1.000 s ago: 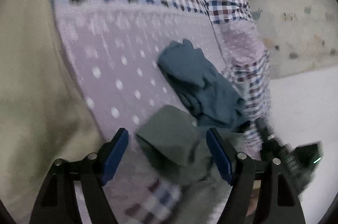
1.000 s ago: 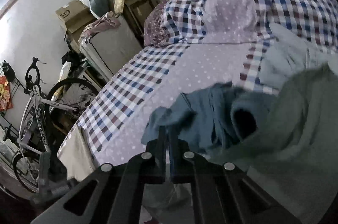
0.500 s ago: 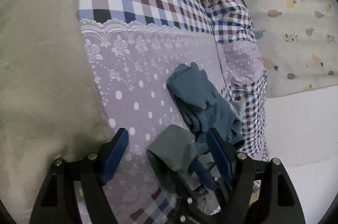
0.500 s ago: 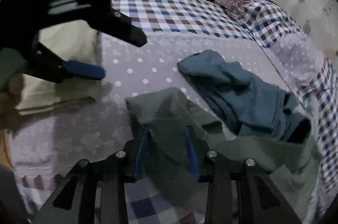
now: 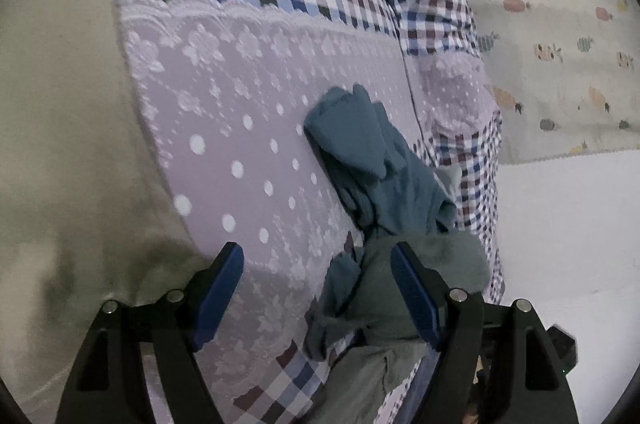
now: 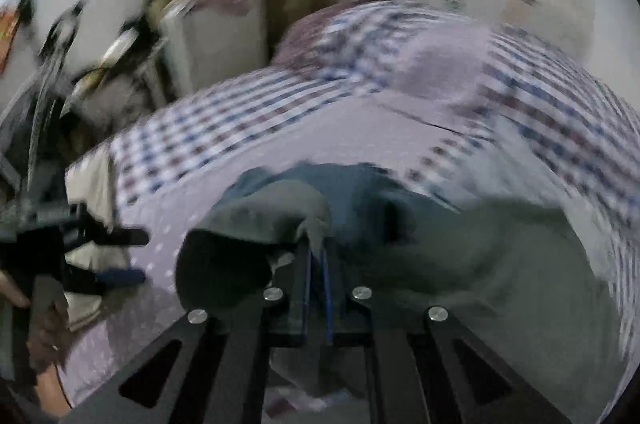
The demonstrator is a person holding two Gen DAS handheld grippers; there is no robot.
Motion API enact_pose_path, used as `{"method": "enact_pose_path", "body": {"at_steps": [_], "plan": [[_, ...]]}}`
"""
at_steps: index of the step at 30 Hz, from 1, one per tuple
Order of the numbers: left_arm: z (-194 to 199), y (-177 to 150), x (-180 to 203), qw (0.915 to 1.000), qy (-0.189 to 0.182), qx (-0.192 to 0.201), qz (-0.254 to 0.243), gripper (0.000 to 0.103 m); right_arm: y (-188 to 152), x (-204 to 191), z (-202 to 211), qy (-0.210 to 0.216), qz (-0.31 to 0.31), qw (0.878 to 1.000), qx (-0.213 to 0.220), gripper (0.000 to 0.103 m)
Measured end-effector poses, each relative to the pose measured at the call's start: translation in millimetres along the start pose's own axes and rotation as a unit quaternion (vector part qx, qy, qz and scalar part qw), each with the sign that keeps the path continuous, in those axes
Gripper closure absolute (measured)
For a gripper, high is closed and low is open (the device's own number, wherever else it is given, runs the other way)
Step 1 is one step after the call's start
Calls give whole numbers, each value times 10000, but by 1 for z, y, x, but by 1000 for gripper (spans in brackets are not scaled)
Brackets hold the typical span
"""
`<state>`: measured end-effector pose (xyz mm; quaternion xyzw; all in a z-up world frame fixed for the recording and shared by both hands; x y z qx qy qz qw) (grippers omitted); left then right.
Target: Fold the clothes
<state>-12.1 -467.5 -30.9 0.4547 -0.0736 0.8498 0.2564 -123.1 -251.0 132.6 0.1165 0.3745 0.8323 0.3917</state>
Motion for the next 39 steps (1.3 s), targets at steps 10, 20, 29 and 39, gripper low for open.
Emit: {"method": "enact_pose_path", "body": {"at_steps": [10, 20, 29, 39], "plan": [[-26, -17, 21, 9989, -60, -396, -255, 24, -94, 141, 46, -1778, -1443, 9705, -761, 89], [-34, -23, 30, 9979, -155, -515, -368, 24, -93, 37, 87, -1813, 569, 9817, -155, 50], [-26, -19, 33, 9982, -298, -409, -312, 24, -119, -18, -23, -1160, 1568, 9774, -815, 52], [-27, -19, 43, 9977, -111, -293, -596, 24, -104, 32, -8, -745, 109, 9960, -489, 97]]}}
Point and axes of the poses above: each gripper's, at about its wrist camera, not at the fingertips, and z roughly against the way its jaws point, x to its right, y to its top, the point moved 4 cm from there along -z, roughly the way its jaws point, and after that the axes turned 7 degrees about -z, right-handed, at the moved point
